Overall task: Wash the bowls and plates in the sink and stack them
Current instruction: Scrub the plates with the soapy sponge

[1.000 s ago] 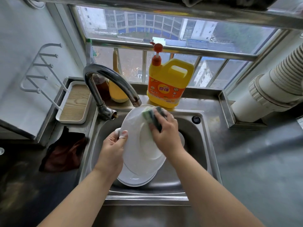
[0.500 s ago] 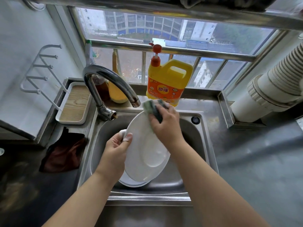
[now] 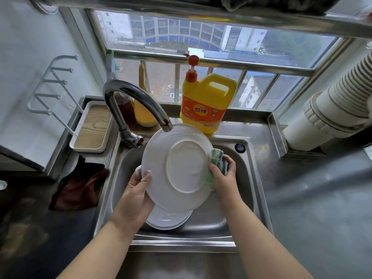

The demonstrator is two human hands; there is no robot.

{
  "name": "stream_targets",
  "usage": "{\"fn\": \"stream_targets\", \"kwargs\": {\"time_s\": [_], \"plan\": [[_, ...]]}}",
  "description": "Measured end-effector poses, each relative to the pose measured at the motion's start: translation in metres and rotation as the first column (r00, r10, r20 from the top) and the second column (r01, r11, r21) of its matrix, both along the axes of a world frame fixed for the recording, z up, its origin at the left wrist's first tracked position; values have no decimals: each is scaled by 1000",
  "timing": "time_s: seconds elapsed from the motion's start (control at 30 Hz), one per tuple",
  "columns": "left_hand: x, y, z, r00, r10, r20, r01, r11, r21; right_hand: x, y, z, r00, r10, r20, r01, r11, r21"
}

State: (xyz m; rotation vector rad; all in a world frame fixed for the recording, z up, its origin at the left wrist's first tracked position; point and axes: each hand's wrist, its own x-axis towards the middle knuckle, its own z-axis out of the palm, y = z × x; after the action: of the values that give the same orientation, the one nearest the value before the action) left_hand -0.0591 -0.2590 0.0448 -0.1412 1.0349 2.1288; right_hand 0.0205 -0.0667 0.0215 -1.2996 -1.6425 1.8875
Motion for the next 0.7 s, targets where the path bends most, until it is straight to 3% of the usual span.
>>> {"fn": "stream_targets", "kwargs": {"time_s": [0.1, 0.17, 0.27, 0.43, 0.6, 0.7], "plan": [[-8, -16, -5, 979, -203, -15, 202, 978, -47, 4, 17, 5, 993, 63, -102, -50, 990, 132], [-17, -19, -3, 959, -283, -16, 279, 952, -124, 4, 27, 12, 976, 189, -111, -161, 962, 221], [-27, -9, 7, 976, -216, 12, 215, 961, -173, -1, 31, 22, 943, 331, -24, -306, 896, 321], [-23, 7, 6, 990, -125, -67, 112, 978, -179, -13, 16, 27, 963, 239, 123, -268, 825, 497], [-7, 17, 6, 981, -143, -128, 109, 964, -242, -22, -27, 32, 901, 378, 211, -409, 582, 703], [-8, 15, 7, 988, -94, -123, 65, 974, -219, -27, -14, 29, 898, 339, 280, -437, 616, 655]]}}
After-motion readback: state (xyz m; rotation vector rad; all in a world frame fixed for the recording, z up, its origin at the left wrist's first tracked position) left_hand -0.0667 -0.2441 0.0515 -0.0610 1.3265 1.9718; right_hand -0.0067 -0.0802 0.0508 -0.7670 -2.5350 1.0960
